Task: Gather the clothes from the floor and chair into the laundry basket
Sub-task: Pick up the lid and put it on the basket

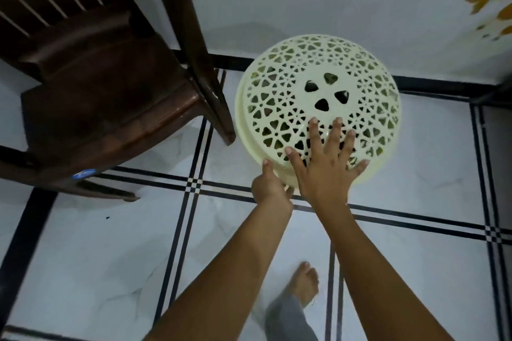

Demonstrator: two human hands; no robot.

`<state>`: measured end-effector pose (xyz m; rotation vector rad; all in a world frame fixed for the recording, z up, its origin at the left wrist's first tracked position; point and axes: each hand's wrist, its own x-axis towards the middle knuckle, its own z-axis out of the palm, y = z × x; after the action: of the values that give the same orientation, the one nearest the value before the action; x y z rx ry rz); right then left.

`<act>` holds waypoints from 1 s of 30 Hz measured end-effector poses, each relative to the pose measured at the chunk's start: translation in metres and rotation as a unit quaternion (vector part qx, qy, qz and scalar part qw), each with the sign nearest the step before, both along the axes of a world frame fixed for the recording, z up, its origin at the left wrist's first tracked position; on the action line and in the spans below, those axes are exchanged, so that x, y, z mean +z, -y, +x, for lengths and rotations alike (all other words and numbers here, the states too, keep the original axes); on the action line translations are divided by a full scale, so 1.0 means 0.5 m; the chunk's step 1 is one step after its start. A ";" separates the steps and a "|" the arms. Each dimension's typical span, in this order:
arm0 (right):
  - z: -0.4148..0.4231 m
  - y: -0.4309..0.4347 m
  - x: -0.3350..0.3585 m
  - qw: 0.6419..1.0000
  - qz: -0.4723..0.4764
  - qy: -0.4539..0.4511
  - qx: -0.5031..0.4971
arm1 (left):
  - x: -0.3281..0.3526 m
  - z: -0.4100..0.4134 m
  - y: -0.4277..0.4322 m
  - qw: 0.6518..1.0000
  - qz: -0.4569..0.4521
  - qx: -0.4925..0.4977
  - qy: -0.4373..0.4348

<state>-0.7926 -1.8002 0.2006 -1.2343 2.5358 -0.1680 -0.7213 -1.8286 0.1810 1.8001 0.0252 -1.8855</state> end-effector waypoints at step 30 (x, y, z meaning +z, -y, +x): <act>-0.275 0.109 0.029 0.990 0.089 0.105 -0.009 | -0.038 -0.169 0.196 0.451 -0.509 -0.587 0.438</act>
<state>-0.9301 -1.8544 0.2152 -1.0661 2.3248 -0.0697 -0.8060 -1.9265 0.1621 1.4517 -2.6084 -0.5565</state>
